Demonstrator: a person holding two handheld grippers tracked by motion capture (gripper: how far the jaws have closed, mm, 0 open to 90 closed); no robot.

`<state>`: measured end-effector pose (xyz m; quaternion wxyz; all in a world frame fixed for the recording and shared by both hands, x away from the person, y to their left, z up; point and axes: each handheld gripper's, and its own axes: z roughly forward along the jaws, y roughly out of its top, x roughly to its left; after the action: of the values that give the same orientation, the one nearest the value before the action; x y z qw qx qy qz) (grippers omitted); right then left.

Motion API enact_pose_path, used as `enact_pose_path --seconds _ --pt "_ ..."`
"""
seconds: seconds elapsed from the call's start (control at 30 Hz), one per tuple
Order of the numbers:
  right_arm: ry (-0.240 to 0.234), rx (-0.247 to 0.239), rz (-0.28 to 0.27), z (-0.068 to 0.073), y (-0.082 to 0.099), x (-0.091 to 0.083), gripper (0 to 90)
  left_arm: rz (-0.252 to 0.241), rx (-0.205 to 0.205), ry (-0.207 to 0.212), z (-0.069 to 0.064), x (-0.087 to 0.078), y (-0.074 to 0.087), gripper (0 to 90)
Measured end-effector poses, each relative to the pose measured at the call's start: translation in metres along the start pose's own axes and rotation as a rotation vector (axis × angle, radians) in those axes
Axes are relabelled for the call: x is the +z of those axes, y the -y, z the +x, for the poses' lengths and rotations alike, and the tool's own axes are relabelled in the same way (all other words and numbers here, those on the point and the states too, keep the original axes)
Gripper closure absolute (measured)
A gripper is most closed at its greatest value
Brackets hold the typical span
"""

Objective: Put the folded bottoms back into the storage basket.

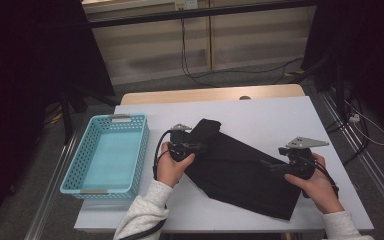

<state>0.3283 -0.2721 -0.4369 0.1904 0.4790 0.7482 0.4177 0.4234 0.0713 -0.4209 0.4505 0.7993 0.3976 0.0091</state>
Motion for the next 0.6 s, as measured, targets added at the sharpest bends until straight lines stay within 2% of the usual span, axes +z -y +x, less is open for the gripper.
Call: enact_pose_path --seconds 0.5,0.57,0.6 --pt "0.003 -0.026 -0.005 0.009 -0.002 -0.001 15.7 -0.032 -0.017 0.045 -0.005 0.005 0.014 86.9" --pt "0.006 -0.026 0.0 0.009 -0.001 0.0 15.7 -0.042 -0.01 0.042 -0.007 0.005 0.014 86.9" --pt "0.004 -0.027 -0.001 0.009 -0.001 0.0 15.7 -0.032 -0.005 0.049 -0.008 0.006 0.013 86.9"
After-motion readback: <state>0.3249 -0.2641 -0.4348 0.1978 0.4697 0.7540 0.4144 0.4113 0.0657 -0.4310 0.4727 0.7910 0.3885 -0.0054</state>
